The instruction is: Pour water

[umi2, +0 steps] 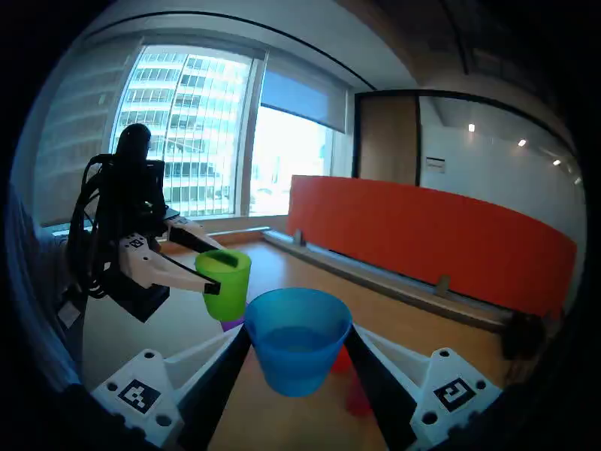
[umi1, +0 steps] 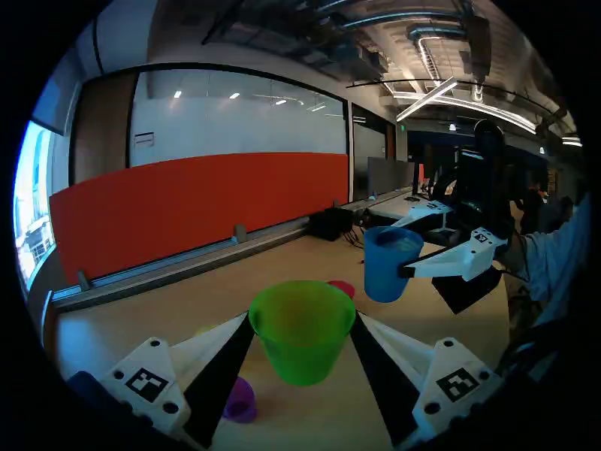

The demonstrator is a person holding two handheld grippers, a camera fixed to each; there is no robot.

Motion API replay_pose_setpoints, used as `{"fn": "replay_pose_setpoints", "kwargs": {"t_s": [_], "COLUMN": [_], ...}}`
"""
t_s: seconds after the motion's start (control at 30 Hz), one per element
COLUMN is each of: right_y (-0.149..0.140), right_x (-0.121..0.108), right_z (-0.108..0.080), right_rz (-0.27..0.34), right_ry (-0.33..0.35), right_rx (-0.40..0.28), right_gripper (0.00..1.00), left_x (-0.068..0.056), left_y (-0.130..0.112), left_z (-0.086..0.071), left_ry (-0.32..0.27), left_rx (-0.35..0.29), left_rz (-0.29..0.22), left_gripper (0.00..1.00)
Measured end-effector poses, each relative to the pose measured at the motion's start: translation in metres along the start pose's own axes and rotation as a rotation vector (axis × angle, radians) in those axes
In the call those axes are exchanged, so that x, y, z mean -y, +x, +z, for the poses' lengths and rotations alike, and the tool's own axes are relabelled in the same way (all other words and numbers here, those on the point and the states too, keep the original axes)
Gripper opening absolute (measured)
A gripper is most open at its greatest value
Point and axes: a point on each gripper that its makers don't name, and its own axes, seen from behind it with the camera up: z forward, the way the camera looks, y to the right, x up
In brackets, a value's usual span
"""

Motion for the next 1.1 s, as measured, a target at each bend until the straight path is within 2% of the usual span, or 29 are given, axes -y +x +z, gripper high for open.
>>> {"fn": "replay_pose_setpoints", "kwargs": {"t_s": [0.5, 0.97, 1.1], "right_y": [0.026, 0.046, 0.055], "right_x": [0.002, 0.005, 0.007], "right_z": [-0.002, -0.005, -0.006], "right_rz": [-0.010, -0.049, -0.042], "right_ry": [-0.002, 0.012, 0.022], "right_rx": [-0.054, -0.080, -0.090], "right_gripper": [0.90, 0.91, 0.90], "left_x": [-0.004, -0.027, -0.034], "left_y": [0.021, 0.024, 0.025], "left_z": [-0.017, -0.026, -0.028], "left_ry": [-0.001, -0.036, -0.044], "left_rx": [-0.080, -0.114, -0.122], "left_rz": [-0.008, 0.007, 0.012], "left_gripper": [0.89, 0.89, 0.89]}}
